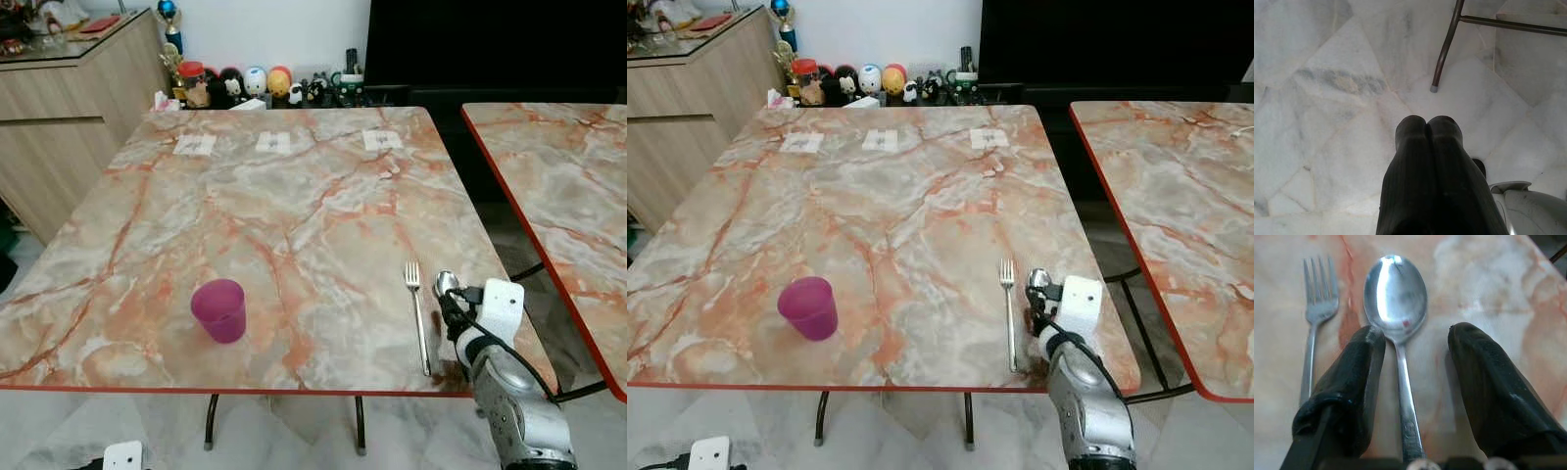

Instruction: Setting the table

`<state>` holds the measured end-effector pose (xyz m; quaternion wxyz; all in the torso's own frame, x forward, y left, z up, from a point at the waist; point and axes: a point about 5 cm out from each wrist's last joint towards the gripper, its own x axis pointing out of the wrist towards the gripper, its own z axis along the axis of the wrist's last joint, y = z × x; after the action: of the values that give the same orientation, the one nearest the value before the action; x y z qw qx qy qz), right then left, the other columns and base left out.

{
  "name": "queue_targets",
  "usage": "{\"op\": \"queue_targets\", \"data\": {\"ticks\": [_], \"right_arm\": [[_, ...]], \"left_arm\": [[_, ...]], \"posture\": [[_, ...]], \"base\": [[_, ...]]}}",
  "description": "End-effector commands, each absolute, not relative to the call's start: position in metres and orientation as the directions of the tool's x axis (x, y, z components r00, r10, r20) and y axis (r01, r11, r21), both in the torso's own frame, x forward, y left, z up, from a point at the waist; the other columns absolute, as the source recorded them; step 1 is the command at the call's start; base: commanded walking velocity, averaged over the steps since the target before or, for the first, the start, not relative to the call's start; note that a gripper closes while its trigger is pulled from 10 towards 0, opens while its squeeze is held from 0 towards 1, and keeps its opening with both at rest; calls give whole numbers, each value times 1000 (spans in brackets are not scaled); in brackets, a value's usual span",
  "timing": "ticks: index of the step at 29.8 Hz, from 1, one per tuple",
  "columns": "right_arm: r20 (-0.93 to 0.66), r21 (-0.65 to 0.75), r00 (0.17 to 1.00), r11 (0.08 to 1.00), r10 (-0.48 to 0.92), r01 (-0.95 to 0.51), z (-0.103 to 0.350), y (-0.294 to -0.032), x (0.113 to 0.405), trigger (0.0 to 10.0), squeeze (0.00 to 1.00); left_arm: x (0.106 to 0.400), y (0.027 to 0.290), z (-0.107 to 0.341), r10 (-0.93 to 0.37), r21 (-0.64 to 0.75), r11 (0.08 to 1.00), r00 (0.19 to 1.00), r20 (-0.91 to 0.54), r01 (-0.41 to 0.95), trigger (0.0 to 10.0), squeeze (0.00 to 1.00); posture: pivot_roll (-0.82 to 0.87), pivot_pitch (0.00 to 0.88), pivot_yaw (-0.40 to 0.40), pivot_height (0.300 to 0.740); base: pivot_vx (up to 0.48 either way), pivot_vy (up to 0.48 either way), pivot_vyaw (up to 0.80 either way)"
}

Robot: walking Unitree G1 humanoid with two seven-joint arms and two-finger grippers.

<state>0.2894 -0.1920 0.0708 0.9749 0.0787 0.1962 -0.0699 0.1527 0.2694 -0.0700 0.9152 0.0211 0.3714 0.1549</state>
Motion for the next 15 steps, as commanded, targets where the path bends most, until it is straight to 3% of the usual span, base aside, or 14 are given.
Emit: {"op": "queue_targets", "data": {"ticks": [1,6,7,8,9,10,11,12,13,15], "right_arm": [[-407,136,909,978,-89,157,70,-190,291,10000,0],[-421,138,904,979,-78,149,66,-189,292,10000,0],[-421,141,904,979,-74,145,66,-188,293,7686,0],[-421,143,905,980,-68,140,66,-188,293,7686,0],[-421,145,905,980,-63,136,66,-188,293,4588,0],[-422,144,905,981,-59,131,66,-187,293,3412,0],[-424,142,904,982,-56,128,65,-187,293,1098,0],[-424,142,904,982,-56,128,65,-187,293,1098,0],[-429,138,902,983,-51,122,64,-187,293,0,0],[-433,133,900,984,-51,120,63,-187,293,0,0]], "left_arm": [[150,270,-71,300,161,951,672,-677,-263,10000,0],[150,269,-71,300,160,951,675,-674,-263,10000,0],[150,269,-71,300,160,951,674,-675,-263,10000,0],[150,269,-71,300,160,951,675,-675,-263,10000,0],[150,269,-71,300,160,952,675,-675,-262,10000,0],[150,269,-71,300,161,952,675,-675,-262,10000,0],[150,269,-71,300,160,952,675,-675,-262,10000,0],[150,269,-71,300,160,952,675,-675,-262,10000,0],[150,269,-71,299,160,952,675,-674,-263,10000,0],[150,268,-71,298,158,952,676,-674,-262,10000,0]], "posture": [[-11,33,19,740],[-7,33,20,740],[-8,32,21,740],[-8,32,21,740],[-8,33,21,740],[-8,33,21,740],[-8,31,20,740],[-8,31,20,740],[-8,31,20,740],[-7,32,20,740]], "base": [[0,0,0],[0,0,0],[0,0,0],[0,0,0],[0,0,0],[0,0,0],[0,0,0],[0,0,0],[0,0,0],[0,0,0]]}}
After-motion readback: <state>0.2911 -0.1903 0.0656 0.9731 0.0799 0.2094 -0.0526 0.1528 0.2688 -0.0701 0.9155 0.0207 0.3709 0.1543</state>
